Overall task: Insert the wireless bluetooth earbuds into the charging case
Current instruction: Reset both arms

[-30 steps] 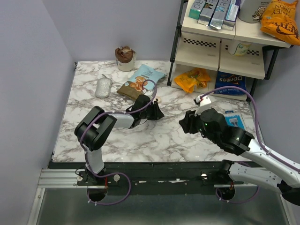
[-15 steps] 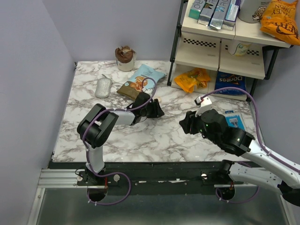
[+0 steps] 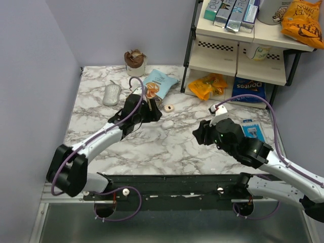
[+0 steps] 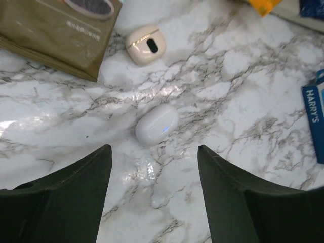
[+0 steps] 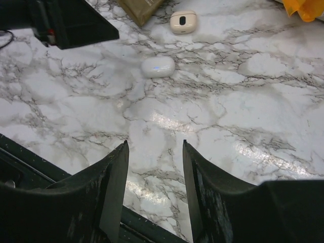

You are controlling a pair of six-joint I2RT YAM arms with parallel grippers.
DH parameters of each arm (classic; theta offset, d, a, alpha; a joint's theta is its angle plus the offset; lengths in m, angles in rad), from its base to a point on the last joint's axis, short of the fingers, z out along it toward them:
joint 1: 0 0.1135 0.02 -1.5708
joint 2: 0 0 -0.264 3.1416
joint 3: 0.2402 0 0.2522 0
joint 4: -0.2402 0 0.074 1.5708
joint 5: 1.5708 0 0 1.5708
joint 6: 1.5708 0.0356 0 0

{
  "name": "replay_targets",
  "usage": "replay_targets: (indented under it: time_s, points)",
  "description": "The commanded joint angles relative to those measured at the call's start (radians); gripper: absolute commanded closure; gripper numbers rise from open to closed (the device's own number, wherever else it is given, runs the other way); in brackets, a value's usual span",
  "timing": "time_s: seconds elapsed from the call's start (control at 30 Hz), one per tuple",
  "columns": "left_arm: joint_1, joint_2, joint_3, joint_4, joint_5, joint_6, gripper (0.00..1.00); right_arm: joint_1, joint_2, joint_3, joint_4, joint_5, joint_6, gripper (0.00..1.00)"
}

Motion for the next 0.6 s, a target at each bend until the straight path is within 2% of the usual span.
replay_targets:
  time_s: [0.0,0.07,0.13,0.17,0.27,0.4,0.57]
  points:
    - [-0.001,-0.188,0.008,-0.214,-0.230,-0.016,0.22,-0.002,0.005,-0.045,0.052,0.003,0.008,0.45]
    - [-0.001,-0.242,-0.046,-0.224,-0.311,-0.088,0.20,-0.004,0.000,-0.071,0.065,0.008,0.012,0.45]
    - [-0.004,-0.323,-0.093,-0.260,-0.385,-0.162,0.01,-0.002,-0.013,-0.088,0.073,0.028,0.018,0.45]
    - [-0.004,-0.351,-0.107,-0.277,-0.452,-0.237,0.01,-0.004,-0.018,-0.097,0.075,0.031,0.020,0.45]
    - [-0.001,-0.448,-0.146,-0.313,-0.500,-0.300,0.01,-0.004,-0.039,-0.123,0.084,0.052,0.020,0.45]
    - [-0.001,-0.494,-0.124,-0.346,-0.501,-0.212,0.01,-0.002,-0.049,-0.135,0.088,0.069,0.014,0.45]
    - [-0.001,-0.471,-0.103,-0.388,-0.498,-0.196,0.01,-0.002,-0.046,-0.132,0.088,0.072,0.017,0.44]
